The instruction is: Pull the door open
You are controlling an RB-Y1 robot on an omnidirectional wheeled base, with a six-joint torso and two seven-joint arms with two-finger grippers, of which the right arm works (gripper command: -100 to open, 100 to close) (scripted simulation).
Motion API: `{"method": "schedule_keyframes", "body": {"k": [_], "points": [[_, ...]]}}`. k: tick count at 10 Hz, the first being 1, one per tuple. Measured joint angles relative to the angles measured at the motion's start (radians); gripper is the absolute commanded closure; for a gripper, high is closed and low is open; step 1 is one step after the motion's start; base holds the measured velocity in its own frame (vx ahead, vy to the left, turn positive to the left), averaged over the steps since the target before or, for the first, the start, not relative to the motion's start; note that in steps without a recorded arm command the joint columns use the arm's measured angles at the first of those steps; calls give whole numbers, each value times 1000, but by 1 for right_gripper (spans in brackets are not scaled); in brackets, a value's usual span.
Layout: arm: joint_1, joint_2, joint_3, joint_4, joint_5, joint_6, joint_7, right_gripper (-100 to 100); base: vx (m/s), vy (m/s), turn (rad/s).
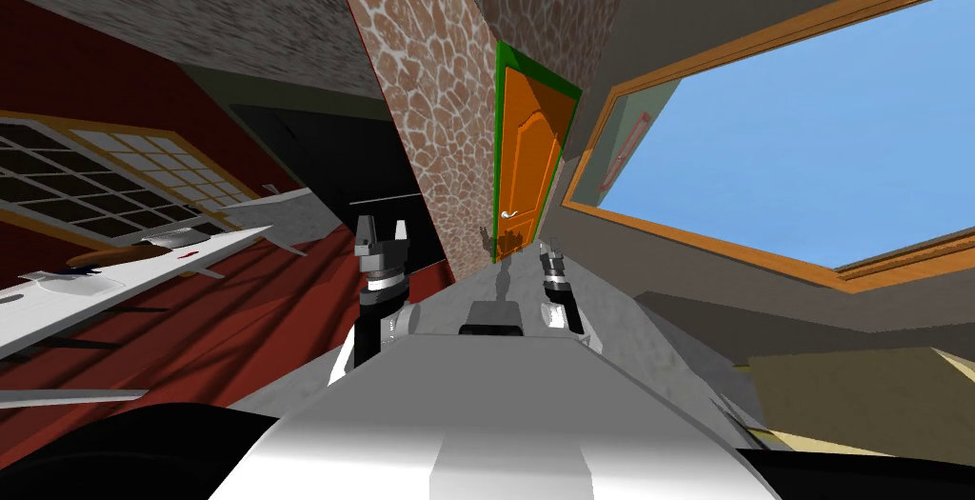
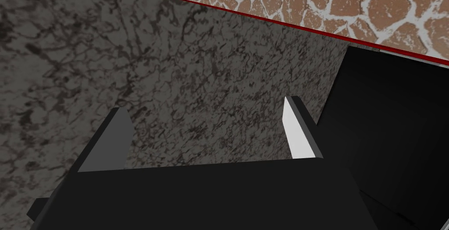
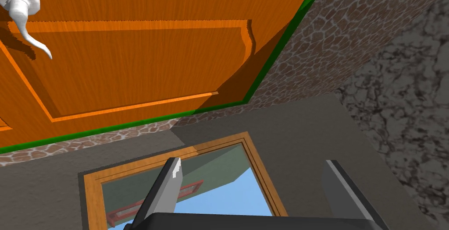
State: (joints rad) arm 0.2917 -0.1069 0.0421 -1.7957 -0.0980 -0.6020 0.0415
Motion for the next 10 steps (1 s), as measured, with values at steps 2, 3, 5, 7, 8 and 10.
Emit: {"method": "schedule_keyframes", "body": {"k": [2, 3, 5, 7, 8, 10], "points": [[-28, -13, 6, 44, -3, 3, -10, -100, 100, -58, 85], [-39, -18, 11, 71, -4, -2, -14, -100, 95, -67, 83], [-57, -31, 20, 113, -7, -6, -25, -100, 90, -58, 92], [-79, -42, 30, 162, -8, -13, -34, -100, 88, -54, 85], [-93, -43, 36, 192, -8, -18, -37, -100, 87, -60, 94], [-113, -58, 45, 240, -11, -25, -48, -100, 81, -75, 90]]}}
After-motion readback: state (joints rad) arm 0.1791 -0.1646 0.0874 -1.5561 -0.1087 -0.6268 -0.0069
